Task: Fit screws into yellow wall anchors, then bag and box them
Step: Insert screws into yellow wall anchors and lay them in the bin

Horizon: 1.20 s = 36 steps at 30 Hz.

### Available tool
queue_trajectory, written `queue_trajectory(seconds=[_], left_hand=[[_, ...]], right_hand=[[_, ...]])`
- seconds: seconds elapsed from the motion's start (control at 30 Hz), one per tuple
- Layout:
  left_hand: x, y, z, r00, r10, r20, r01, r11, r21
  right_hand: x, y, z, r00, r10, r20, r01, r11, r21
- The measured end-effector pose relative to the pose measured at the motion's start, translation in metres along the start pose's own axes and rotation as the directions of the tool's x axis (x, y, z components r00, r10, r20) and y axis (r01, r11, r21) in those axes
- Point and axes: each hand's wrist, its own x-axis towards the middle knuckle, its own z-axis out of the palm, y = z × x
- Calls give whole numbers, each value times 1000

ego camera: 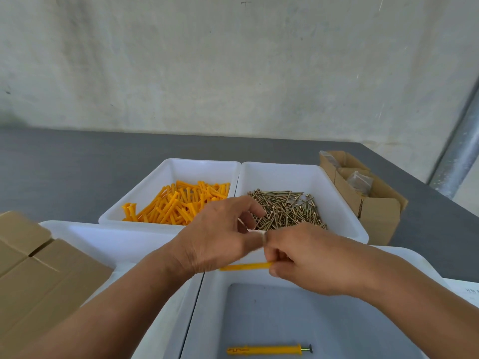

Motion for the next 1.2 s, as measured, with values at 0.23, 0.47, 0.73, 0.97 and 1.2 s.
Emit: queue_trajectory(seconds=[0.23,0.47,0.73,0.97,1.2], left_hand=[[16,-32,-13,896,-209,-392,281,950,136],[20,-67,-12,858,-343,-383,473,818,326],[19,-74,-7,890,-397,-225,454,726,516],[21,-78,-6,885,-426,-189,456,704,546],[22,-78,-4,880,-443,-173,452,665,594]], right_hand=[[-4,1,11,898,139,418,-104,989,-105],[1,-6,28,867,121,484,-46,986,-163],[4,-1,31,846,90,526,-54,995,-84],[14,16,-3,981,133,-141,-122,988,90],[31,59,15,897,379,-226,-364,925,106]])
